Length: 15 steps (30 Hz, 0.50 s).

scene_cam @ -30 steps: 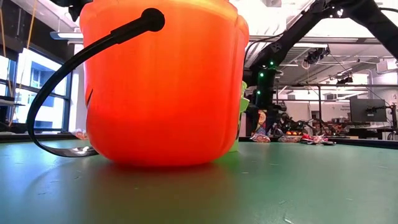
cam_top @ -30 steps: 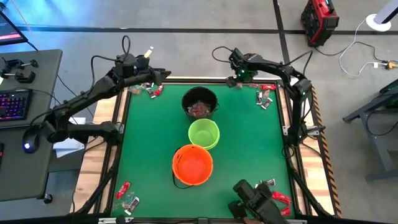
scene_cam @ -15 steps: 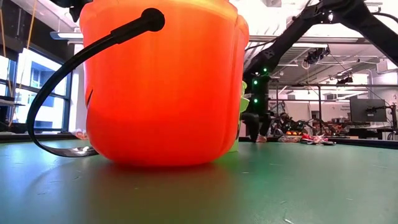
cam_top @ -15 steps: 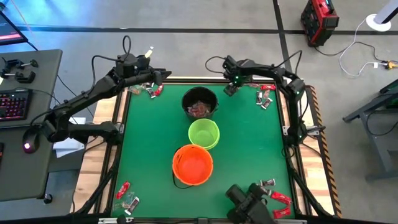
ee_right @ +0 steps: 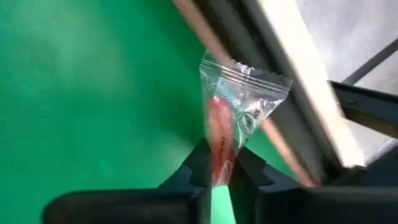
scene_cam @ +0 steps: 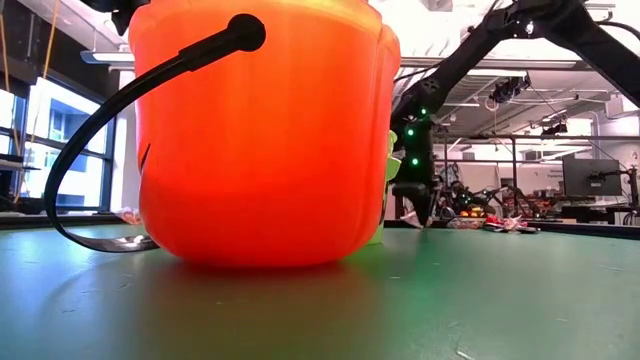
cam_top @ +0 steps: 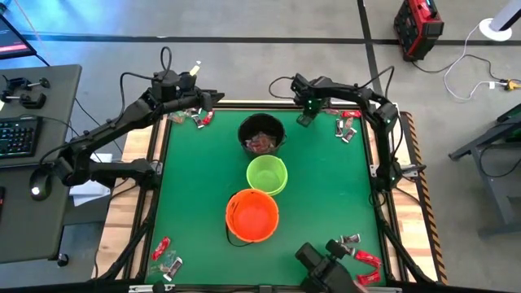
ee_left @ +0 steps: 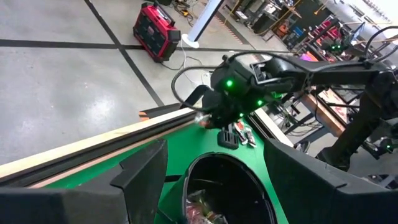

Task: Sort candy by brand, put in halloween buckets
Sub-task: Put the orange gummy into the black bucket

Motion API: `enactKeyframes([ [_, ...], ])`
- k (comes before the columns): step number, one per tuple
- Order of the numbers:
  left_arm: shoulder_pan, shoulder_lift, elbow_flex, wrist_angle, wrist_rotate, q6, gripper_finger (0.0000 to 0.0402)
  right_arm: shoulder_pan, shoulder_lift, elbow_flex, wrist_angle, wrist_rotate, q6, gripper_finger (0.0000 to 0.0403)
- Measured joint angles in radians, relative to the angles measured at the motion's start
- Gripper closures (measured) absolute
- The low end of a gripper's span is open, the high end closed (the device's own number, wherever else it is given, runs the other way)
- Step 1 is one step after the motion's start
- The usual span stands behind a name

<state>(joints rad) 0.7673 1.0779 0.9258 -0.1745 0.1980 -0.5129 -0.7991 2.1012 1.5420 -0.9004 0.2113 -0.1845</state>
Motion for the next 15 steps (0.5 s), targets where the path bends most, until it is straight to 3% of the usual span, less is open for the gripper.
enactKeyframes([
  [6, 0.0, 0.0, 0.0, 0.0, -0.006, 0.0, 0.0145, -0.026, -0.118, 0.014, 0.015, -0.079, 0.041, 0.0371],
  [15, 0.0, 0.0, 0.0, -0.001, -0.059, 0.0, 0.0145, 0.05, -0.318, 0.015, 0.211, -0.629, 0.158, 0.0396],
])
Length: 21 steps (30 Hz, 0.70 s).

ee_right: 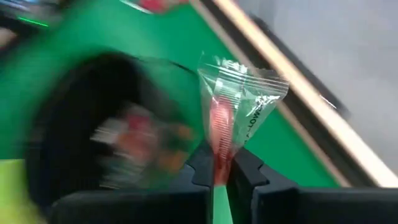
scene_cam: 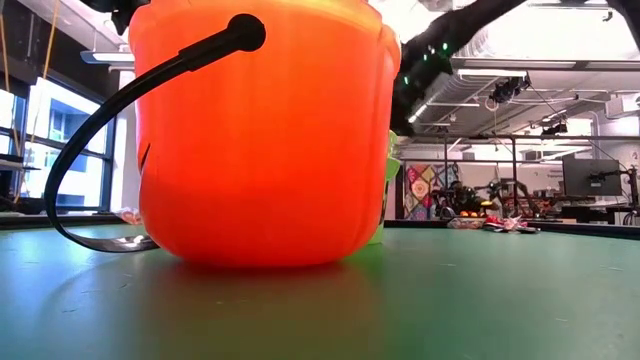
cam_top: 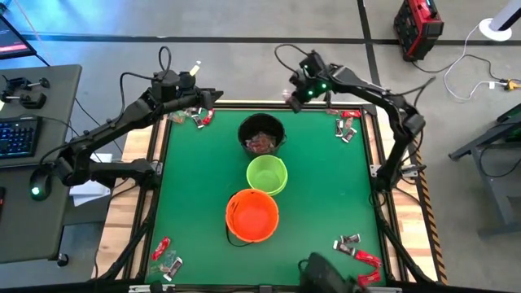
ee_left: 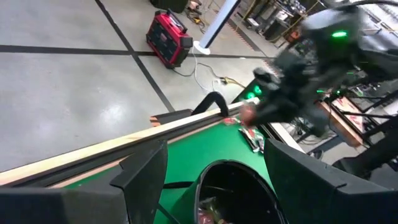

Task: Sort candy by brand, put in halloween buckets
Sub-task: Put the orange gummy into the black bucket

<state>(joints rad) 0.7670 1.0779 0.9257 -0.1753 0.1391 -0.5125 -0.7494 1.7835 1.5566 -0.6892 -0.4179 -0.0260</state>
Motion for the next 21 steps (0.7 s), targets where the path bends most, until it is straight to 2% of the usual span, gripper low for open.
enactKeyframes([
  [3, 0.0, 0.0, 0.0, 0.0, 0.0, 0.0, 0.0145, 0.067, -0.013, 0.001, 0.074, -0.078, 0.027, 0.0394],
  [10, 0.0, 0.0, 0.0, 0.0, 0.0, -0.007, 0.0145, 0.236, 0.028, 0.001, 0.125, -0.051, 0.027, 0.0348],
  [14, 0.0, -0.001, 0.0, -0.001, 0.0, -0.007, 0.0145, 0.285, 0.057, 0.0, 0.105, -0.014, 0.027, 0.0296],
  [21, 0.0, -0.001, 0.0, -0.001, 0.0, 0.005, 0.0145, 0.284, 0.055, 0.0, 0.064, -0.01, 0.031, 0.0174],
])
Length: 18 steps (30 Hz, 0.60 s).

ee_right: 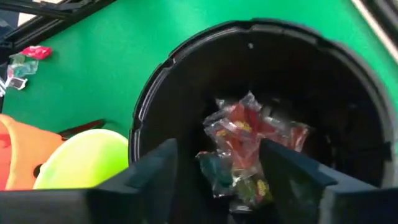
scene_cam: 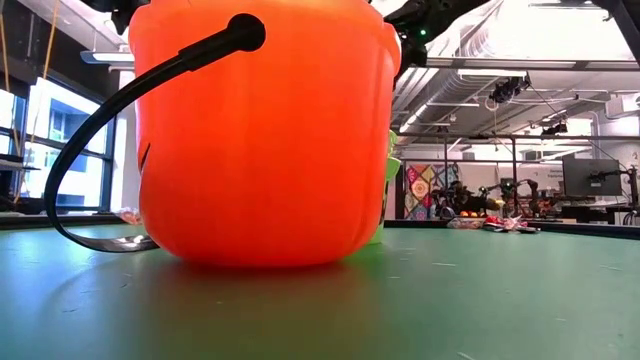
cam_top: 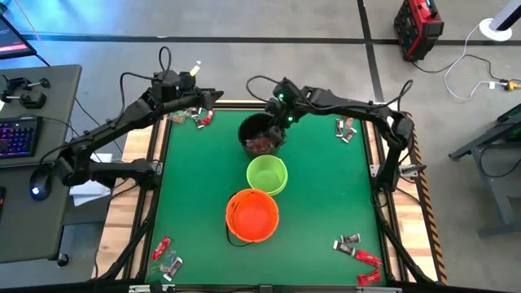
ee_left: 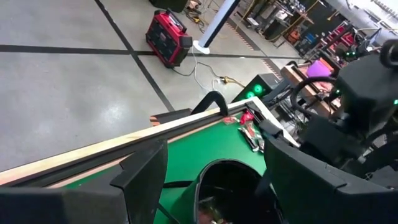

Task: Sort candy by brand, put in halloween buckets
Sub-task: Put the orange gummy into the black bucket, then put the red gummy into the black bucket

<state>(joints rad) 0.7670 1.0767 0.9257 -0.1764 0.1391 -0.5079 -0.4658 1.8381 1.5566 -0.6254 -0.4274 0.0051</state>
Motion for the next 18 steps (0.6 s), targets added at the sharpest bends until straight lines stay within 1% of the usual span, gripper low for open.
enactKeyframes([
  [2, 0.0, 0.0, 0.0, 0.0, 0.0, 0.0, 0.0145, -0.007, -0.017, 0.0, 0.001, -0.001, -0.01, 0.0151],
  [4, 0.0, 0.007, 0.006, -0.021, -0.013, -0.038, 0.0145, -0.023, -0.039, 0.018, -0.021, 0.0, -0.011, 0.0139],
  [6, 0.001, 0.05, 0.064, -0.156, -0.057, -0.055, 0.0149, -0.042, -0.062, 0.048, -0.042, 0.016, -0.012, 0.0136],
  [10, 0.029, 0.231, 0.274, -0.55, -0.216, 0.121, 0.0156, -0.097, -0.103, 0.106, -0.058, 0.074, -0.017, 0.0135],
  [12, 0.061, 0.335, 0.369, -0.696, -0.312, 0.201, 0.0158, -0.129, -0.115, 0.134, -0.066, 0.084, -0.017, 0.0135],
  [14, 0.111, 0.44, 0.421, -0.796, -0.39, 0.262, 0.0158, -0.157, -0.116, 0.166, -0.081, 0.085, -0.005, 0.0135],
  [16, 0.167, 0.538, 0.443, -0.827, -0.401, 0.304, 0.0158, -0.178, -0.116, 0.185, -0.104, 0.085, -0.005, 0.0135],
  [18, 0.223, 0.626, 0.462, -0.853, -0.361, 0.34, 0.0158, -0.191, -0.116, 0.188, -0.106, 0.085, -0.005, 0.0135],
])
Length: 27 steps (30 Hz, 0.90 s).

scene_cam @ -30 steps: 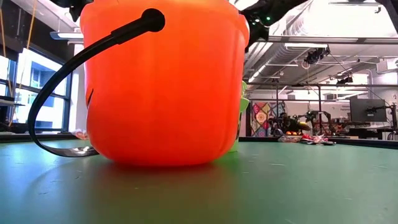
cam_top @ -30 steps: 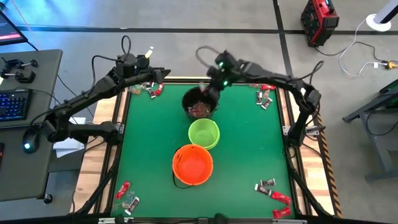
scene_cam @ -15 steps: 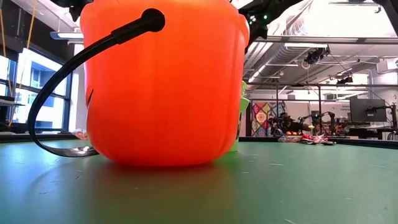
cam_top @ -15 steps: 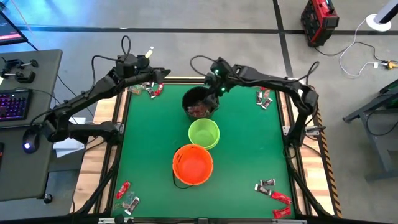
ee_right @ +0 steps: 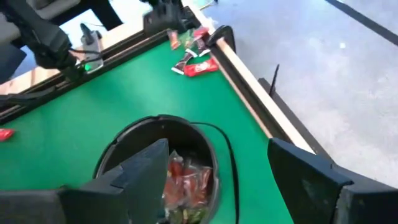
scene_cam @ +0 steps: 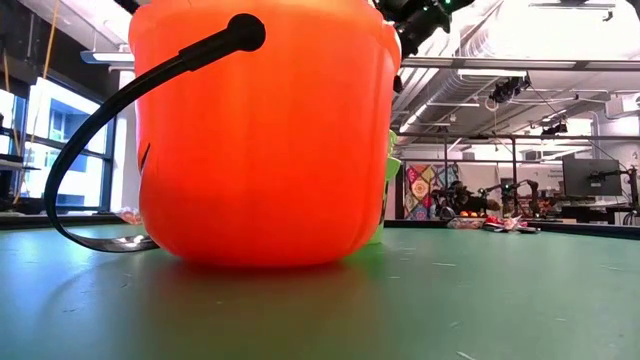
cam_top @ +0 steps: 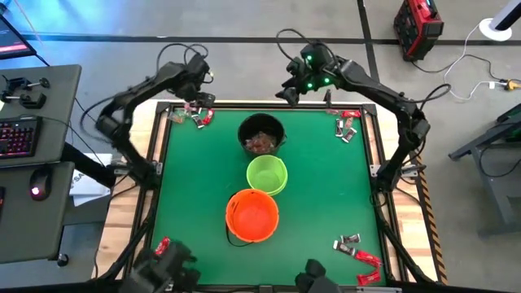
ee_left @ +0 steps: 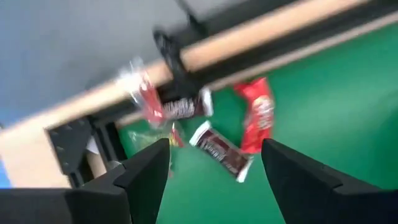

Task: Sort candy by brand, put in halloween buckets
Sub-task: Put the red gummy into the black bucket

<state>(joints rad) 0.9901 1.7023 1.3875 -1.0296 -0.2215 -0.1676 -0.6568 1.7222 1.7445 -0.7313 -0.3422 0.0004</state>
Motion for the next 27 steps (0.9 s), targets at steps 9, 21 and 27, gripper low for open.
enactKeyframes([
  [9, 0.153, 0.249, 0.128, -0.009, 0.005, -0.023, 0.0159, 0.01, 0.003, -0.025, -0.056, -0.001, -0.004, 0.0135],
  [21, 0.212, 0.247, 0.136, 0.118, 0.02, -0.159, 0.0159, 0.031, 0.006, -0.025, -0.134, -0.001, -0.069, 0.0135],
  [27, 0.206, 0.247, 0.132, 0.14, -0.052, -0.229, 0.0159, 0.031, 0.006, -0.025, -0.132, -0.001, -0.069, 0.0135],
])
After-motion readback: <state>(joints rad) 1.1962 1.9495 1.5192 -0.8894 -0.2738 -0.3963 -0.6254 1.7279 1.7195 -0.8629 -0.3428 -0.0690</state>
